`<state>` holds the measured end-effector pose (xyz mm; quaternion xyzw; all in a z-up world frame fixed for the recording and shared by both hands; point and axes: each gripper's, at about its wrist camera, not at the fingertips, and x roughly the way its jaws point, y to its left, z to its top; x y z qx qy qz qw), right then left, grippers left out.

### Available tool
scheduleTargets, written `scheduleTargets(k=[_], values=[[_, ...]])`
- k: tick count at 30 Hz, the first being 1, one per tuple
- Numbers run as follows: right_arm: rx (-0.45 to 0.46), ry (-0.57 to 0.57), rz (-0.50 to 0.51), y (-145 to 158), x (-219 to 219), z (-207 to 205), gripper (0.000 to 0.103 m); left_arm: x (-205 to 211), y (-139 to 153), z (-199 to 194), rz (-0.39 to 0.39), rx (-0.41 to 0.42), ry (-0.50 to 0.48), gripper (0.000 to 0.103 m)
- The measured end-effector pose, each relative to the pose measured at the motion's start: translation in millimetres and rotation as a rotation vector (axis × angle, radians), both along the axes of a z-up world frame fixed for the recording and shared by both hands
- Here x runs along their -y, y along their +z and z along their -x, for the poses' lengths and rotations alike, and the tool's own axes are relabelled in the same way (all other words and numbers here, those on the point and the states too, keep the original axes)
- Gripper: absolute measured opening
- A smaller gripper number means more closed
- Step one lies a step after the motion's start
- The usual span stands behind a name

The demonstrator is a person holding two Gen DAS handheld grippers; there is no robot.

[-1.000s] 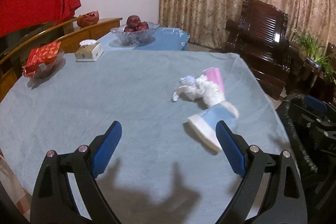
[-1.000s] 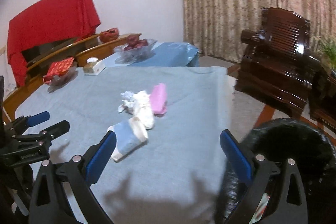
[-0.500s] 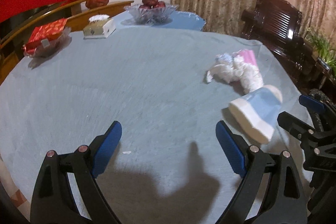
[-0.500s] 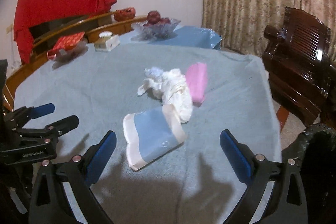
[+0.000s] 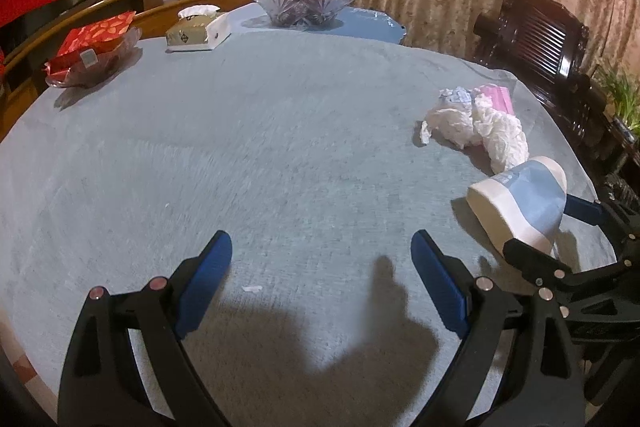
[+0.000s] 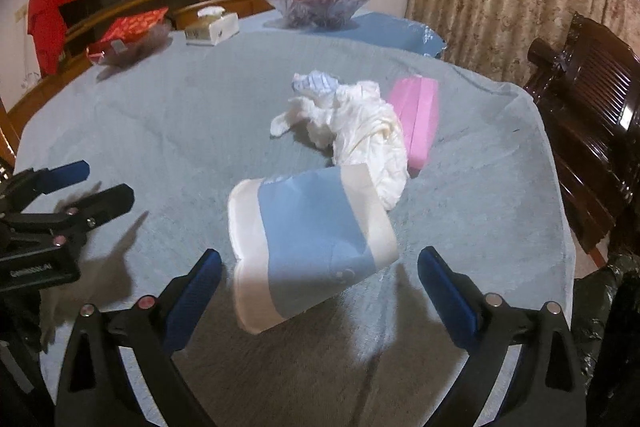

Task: Collect trash
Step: 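Grasp the white paper cup with the right gripper while the left grasps the white tissue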

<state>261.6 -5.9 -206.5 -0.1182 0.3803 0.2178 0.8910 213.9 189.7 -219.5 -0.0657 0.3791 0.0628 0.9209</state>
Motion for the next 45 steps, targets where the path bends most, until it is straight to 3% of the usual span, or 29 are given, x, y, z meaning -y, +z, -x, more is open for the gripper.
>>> scheduleTargets(k=[6,20,28,36,45], values=[[-0.049,0.021,0.016,-7,-3,-5,0.075,-3,-1,-2,0.004,-0.006,0.002,0.088],[-0.046,0.005,-0.086,12,21,10,0.074,12,11,0,-0.009,0.011,-0.009,0.088],[-0.022,-0.084,-0.115,26,58,13,0.074,41,18,-6,-0.007,0.027,-0.057,0.088],[-0.021,-0.171,-0.134,30,96,-8,0.074,80,20,-32,0.004,0.034,-0.133,0.088],[-0.022,-0.224,-0.148,32,124,-31,0.074,113,16,-71,0.041,0.029,-0.172,0.08]])
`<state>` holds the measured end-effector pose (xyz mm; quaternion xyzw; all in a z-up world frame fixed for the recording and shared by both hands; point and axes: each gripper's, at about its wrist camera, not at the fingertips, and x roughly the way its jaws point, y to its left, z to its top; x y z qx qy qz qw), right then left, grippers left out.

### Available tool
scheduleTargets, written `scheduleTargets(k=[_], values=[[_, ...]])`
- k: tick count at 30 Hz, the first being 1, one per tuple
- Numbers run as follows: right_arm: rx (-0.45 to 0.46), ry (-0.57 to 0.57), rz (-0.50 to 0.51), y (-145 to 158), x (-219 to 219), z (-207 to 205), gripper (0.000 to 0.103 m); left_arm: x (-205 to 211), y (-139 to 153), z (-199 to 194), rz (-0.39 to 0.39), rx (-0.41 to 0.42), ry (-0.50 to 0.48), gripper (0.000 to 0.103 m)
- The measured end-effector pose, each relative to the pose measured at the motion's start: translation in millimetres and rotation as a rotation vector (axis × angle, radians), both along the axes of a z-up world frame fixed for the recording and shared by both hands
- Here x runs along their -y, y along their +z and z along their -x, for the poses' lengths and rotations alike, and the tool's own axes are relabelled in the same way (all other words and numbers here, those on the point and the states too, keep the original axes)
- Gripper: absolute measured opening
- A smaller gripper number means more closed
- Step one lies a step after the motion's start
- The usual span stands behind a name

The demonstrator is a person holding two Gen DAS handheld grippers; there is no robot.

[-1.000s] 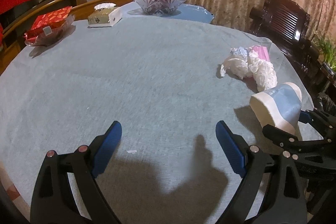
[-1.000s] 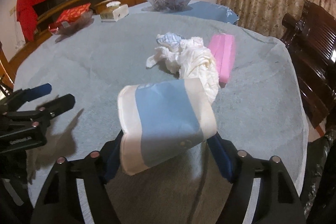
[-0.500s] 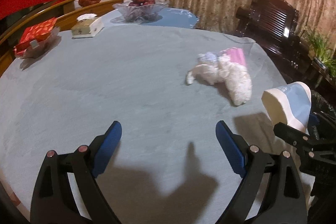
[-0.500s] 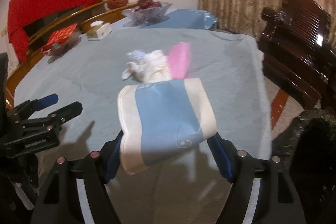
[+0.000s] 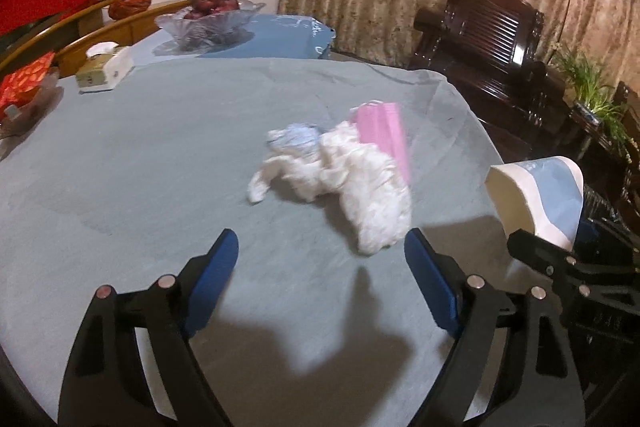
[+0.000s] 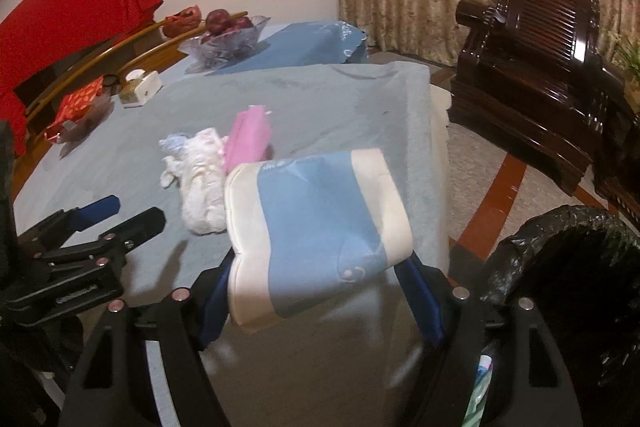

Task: Collect trash
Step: 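Grasp the white paper cup with the right gripper while the left grasps the white tissue, then lift the tissue and paper cup and carry both over the black bin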

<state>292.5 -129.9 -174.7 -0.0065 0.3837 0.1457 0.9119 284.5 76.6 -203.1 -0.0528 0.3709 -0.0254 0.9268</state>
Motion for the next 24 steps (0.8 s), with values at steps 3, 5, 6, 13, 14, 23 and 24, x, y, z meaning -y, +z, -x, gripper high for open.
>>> scheduleTargets(k=[3,5,6,13,14,23,24], values=[[-0.007,-0.015,-0.014,0,5,-4,0.074,9,-7,-12,0.008,-0.022,-0.01,0.075],[-0.006,-0.02,-0.011,-1,6,-5,0.074,15,-12,-19,0.015,-0.041,-0.019,0.071],[-0.007,-0.024,-0.011,-1,7,-7,0.074,17,-13,-22,0.016,-0.048,-0.024,0.069],[-0.018,-0.038,-0.018,-3,9,-9,0.074,30,-21,-35,0.028,-0.1,-0.065,0.028],[-0.018,-0.039,-0.018,-3,9,-8,0.074,32,-19,-34,0.021,-0.098,-0.07,0.026],[0.0,-0.037,-0.031,7,6,3,0.074,27,9,-6,0.037,-0.024,-0.061,0.022],[0.002,-0.036,-0.033,9,6,4,0.074,27,12,-2,0.036,-0.016,-0.063,0.022]])
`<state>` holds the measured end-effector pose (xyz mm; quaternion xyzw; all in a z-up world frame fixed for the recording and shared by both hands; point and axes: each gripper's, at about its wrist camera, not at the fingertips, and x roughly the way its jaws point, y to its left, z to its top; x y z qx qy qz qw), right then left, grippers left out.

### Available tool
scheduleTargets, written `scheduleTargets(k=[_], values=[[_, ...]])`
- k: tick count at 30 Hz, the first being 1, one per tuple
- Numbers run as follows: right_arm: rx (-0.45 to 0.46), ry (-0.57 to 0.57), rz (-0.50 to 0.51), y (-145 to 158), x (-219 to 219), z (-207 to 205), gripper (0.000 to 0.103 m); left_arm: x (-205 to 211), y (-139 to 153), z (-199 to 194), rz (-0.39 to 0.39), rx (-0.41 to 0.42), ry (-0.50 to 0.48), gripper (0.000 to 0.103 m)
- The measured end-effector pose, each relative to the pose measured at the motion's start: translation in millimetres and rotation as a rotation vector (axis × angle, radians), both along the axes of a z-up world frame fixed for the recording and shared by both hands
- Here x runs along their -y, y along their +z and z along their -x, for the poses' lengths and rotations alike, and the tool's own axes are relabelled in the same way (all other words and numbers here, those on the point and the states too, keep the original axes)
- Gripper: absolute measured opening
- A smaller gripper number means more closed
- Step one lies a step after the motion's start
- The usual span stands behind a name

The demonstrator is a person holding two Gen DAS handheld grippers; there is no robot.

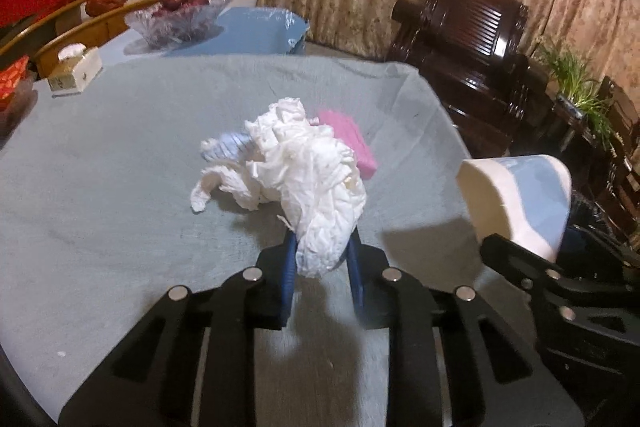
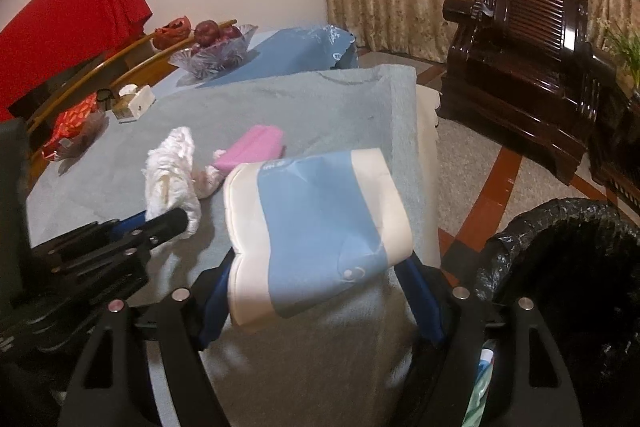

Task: Collect trash
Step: 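Lift the tissue and paper cup and carry both over the black bin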

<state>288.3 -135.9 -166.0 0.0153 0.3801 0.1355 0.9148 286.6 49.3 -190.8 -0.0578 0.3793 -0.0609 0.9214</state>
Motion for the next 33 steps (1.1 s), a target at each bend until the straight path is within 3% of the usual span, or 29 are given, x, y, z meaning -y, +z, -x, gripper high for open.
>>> scheduleTargets(k=[15,33], values=[[0.068,0.003,-0.028,44,14,40,0.074,12,51,59,-0.022,0.085,-0.025,0.022],[0.148,-0.088,-0.026,88,84,110,0.074,65,85,114,-0.024,0.16,-0.119,0.022]])
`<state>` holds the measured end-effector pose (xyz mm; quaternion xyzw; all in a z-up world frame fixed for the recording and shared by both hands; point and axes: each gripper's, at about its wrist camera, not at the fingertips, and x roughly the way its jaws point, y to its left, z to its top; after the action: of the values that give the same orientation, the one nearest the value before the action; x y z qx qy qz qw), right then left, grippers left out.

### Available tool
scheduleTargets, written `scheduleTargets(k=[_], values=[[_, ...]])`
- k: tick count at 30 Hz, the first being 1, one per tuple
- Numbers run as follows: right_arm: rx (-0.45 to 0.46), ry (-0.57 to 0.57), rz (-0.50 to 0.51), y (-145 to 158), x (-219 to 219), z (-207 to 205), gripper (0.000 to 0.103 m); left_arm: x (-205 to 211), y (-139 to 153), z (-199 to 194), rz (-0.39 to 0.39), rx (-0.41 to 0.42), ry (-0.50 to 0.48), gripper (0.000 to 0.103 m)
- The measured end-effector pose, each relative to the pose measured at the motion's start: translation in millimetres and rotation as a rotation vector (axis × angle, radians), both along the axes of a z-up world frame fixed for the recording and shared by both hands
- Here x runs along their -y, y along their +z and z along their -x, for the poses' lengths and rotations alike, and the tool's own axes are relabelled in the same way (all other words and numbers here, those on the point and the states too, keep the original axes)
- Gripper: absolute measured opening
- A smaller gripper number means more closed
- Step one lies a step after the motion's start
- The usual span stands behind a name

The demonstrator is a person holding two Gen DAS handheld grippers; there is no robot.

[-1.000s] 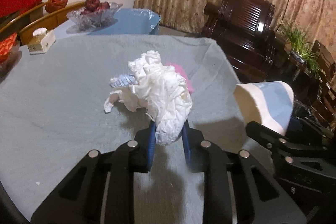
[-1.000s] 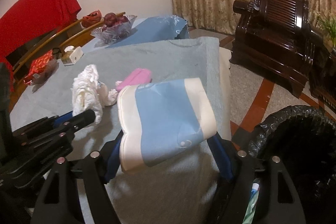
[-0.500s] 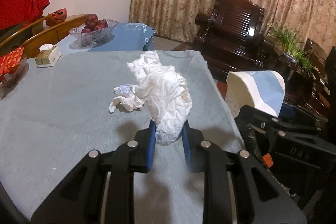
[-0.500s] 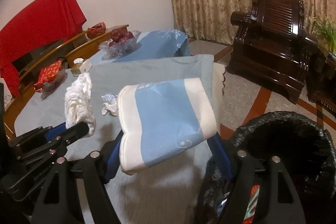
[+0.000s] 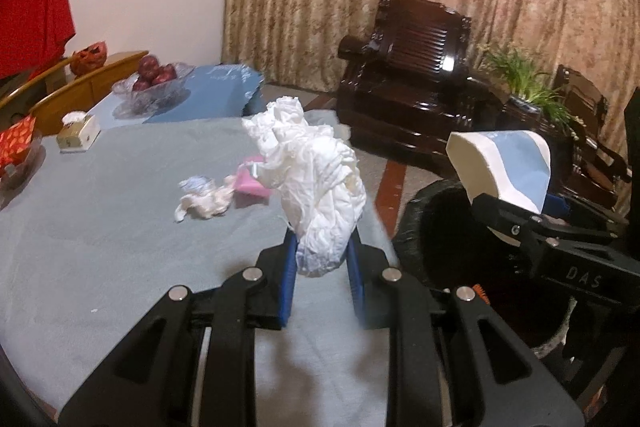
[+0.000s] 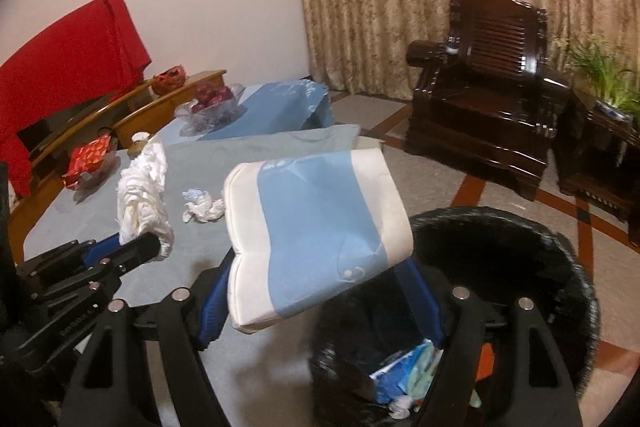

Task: Collect trash
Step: 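Lift the tissue and paper cup and carry both over the black bin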

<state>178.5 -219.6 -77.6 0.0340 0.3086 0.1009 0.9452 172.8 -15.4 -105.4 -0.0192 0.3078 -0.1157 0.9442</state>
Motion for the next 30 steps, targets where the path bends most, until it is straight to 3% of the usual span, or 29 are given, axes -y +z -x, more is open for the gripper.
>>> scheduleTargets(k=[13,20,30], values=[[0.02,-0.169,0.018,5,86,41,0.074,85,8,13,0.019,0.034,-0.181,0.022],[-0.021,-0.255,0.036,-14,130,51,0.074,130,-8,7,0.006,0.003,-0.277,0.022],[-0.07,-0.312,0.053,-37,159,56,0.074,170,-32,-5,-0.014,-0.034,-0.358,0.023]])
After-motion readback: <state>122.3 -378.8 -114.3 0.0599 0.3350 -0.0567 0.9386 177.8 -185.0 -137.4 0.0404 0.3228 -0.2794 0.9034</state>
